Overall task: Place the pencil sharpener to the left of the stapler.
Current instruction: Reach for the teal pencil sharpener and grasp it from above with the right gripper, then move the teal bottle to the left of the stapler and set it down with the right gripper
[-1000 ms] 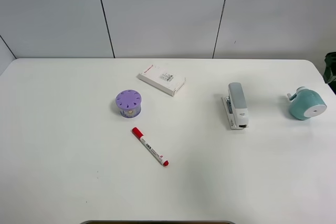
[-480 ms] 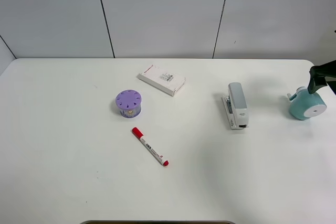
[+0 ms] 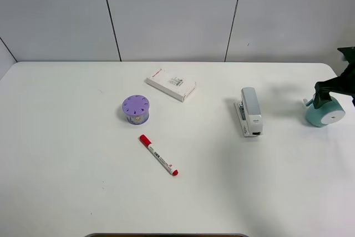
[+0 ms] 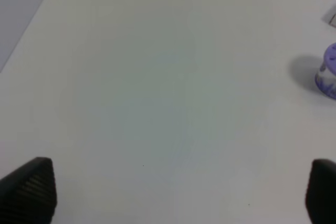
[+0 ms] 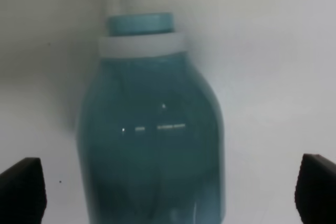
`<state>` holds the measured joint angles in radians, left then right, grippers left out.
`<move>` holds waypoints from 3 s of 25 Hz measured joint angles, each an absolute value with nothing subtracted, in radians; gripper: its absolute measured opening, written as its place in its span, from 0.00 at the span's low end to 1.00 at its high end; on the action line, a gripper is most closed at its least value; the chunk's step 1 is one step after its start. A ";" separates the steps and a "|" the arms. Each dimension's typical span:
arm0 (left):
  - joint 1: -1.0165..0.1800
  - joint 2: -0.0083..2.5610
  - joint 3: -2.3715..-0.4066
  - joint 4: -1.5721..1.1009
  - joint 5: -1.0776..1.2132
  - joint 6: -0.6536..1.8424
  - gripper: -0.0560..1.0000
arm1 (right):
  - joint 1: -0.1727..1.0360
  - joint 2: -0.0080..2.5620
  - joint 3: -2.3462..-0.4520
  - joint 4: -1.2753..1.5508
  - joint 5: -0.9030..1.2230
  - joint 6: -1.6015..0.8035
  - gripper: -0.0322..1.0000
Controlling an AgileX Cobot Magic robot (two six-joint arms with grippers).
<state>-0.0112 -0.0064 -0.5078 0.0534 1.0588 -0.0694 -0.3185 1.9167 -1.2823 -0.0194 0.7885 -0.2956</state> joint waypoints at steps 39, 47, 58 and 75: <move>-0.011 -0.006 -0.508 0.055 1.059 -0.069 0.96 | -0.317 2.089 -1.282 0.000 0.677 -0.302 0.69; -0.011 -0.006 -0.508 0.054 1.059 -0.069 0.96 | -0.317 2.089 -1.282 0.000 0.677 -0.302 0.69; -0.011 -0.006 -0.508 0.054 1.059 -0.069 0.96 | -0.317 2.089 -1.282 0.000 0.677 -0.306 0.69; -0.011 -0.006 -0.508 0.054 1.059 -0.069 0.96 | -0.291 1.900 -1.280 0.000 0.745 -0.232 0.69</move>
<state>-0.0112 -0.0064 -0.5078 0.0537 1.0588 -0.0694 -0.2906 1.8997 -1.2796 0.0000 0.7453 -0.2321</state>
